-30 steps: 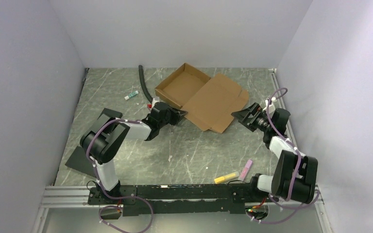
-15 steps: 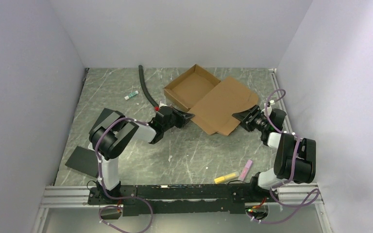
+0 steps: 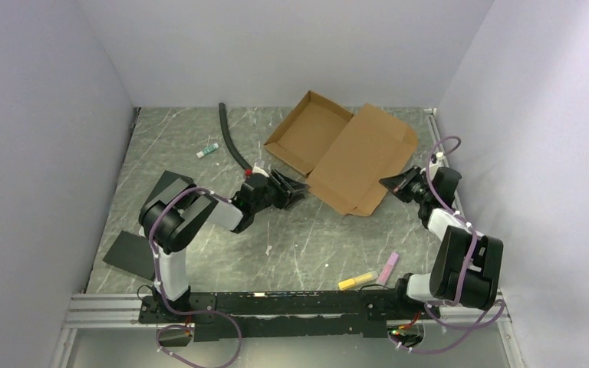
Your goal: Fold the paper box
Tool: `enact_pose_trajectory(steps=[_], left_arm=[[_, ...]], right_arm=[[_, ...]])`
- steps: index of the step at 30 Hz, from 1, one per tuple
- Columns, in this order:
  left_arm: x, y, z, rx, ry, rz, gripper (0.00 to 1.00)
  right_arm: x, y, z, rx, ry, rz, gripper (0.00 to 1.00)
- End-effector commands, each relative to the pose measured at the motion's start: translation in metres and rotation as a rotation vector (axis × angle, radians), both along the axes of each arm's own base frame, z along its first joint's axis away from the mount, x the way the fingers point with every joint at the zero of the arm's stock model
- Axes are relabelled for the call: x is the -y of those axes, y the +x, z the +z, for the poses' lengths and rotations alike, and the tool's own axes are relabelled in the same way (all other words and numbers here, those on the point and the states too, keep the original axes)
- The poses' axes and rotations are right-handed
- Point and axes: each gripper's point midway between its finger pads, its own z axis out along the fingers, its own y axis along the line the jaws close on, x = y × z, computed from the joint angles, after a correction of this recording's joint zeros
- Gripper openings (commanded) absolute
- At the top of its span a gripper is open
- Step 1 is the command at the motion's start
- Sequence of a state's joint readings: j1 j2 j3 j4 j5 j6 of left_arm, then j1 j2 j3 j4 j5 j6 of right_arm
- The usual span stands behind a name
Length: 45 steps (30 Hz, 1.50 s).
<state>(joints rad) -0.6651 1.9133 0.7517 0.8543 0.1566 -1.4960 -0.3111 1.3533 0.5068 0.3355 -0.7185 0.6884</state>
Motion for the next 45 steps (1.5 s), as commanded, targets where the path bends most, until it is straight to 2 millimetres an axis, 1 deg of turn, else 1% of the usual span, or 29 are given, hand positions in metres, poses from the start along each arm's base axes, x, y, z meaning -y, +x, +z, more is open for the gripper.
enact_pose_trajectory(steps=[1, 3, 5, 6, 8, 10, 11, 12, 14, 16, 18, 20, 24, 25, 29, 30, 34, 36, 39, 40, 42, 43, 45], left_arm=[[-0.019, -0.011, 0.044, 0.209, 0.026, -0.074, 0.57], [-0.034, -0.018, 0.046, 0.238, 0.101, -0.088, 0.61], [-0.050, -0.026, 0.054, 0.302, 0.197, -0.105, 0.65], [-0.062, -0.031, 0.051, 0.300, 0.269, -0.110, 0.66], [-0.083, -0.037, 0.063, 0.358, 0.395, -0.105, 0.72], [-0.108, -0.042, 0.079, 0.415, 0.517, -0.075, 0.84], [-0.120, -0.043, 0.087, 0.447, 0.571, -0.051, 0.93], [-0.132, -0.044, 0.095, 0.471, 0.617, -0.020, 0.99], [-0.156, -0.044, 0.104, 0.486, 0.688, 0.049, 1.00], [-0.165, -0.044, 0.114, 0.535, 0.713, 0.045, 1.00], [-0.169, -0.042, 0.118, 0.545, 0.717, 0.016, 1.00], [-0.169, -0.039, 0.112, 0.513, 0.727, -0.032, 0.99], [-0.158, -0.034, 0.109, 0.502, 0.714, -0.095, 0.99], [-0.155, -0.033, 0.109, 0.510, 0.709, -0.107, 0.99], [-0.148, -0.026, 0.115, 0.575, 0.723, -0.149, 1.00], [-0.146, -0.025, 0.116, 0.593, 0.731, -0.168, 1.00], [-0.140, -0.011, 0.142, 0.751, 0.759, -0.184, 0.99], [-0.137, -0.004, 0.156, 0.829, 0.774, -0.182, 0.99], [-0.131, 0.005, 0.174, 0.925, 0.779, -0.182, 0.99], [-0.129, 0.009, 0.178, 0.943, 0.779, -0.180, 0.99], [-0.128, 0.016, 0.182, 0.959, 0.784, -0.174, 0.99], [-0.127, 0.020, 0.183, 0.967, 0.785, -0.167, 0.99], [-0.125, 0.026, 0.186, 0.999, 0.779, -0.157, 0.99]], right_arm=[[0.013, 0.011, 0.027, 0.089, -0.131, 0.024, 0.00], [0.012, 0.010, 0.029, 0.088, -0.151, 0.056, 0.00], [0.011, 0.009, 0.033, 0.094, -0.180, 0.101, 0.00], [0.011, 0.009, 0.034, 0.097, -0.204, 0.123, 0.00], [0.010, 0.008, 0.041, 0.106, -0.258, 0.196, 0.00], [0.010, 0.006, 0.048, 0.116, -0.310, 0.276, 0.00], [0.007, 0.003, 0.050, 0.118, -0.326, 0.334, 0.00], [0.009, 0.002, 0.053, 0.122, -0.357, 0.378, 0.00], [0.011, -0.001, 0.061, 0.110, -0.391, 0.453, 0.00], [0.015, -0.001, 0.067, 0.128, -0.452, 0.528, 0.00], [0.021, 0.000, 0.071, 0.123, -0.510, 0.581, 0.00], [0.031, 0.002, 0.071, 0.105, -0.575, 0.635, 0.00], [0.049, 0.007, 0.074, 0.071, -0.687, 0.739, 0.00], [0.052, 0.006, 0.078, 0.062, -0.714, 0.760, 0.00], [0.058, 0.020, 0.102, 0.121, -0.855, 0.818, 0.00], [0.056, 0.023, 0.106, 0.139, -0.892, 0.847, 0.00], [0.045, 0.038, 0.123, 0.201, -1.050, 0.940, 0.00], [0.034, 0.046, 0.126, 0.221, -1.131, 0.970, 0.00], [0.016, 0.061, 0.137, 0.273, -1.266, 0.972, 0.00], [0.011, 0.065, 0.143, 0.296, -1.305, 0.967, 0.00], [-0.001, 0.072, 0.157, 0.341, -1.399, 0.955, 0.00], [-0.011, 0.075, 0.164, 0.372, -1.438, 0.958, 0.00], [-0.021, 0.080, 0.176, 0.421, -1.503, 0.949, 0.00]])
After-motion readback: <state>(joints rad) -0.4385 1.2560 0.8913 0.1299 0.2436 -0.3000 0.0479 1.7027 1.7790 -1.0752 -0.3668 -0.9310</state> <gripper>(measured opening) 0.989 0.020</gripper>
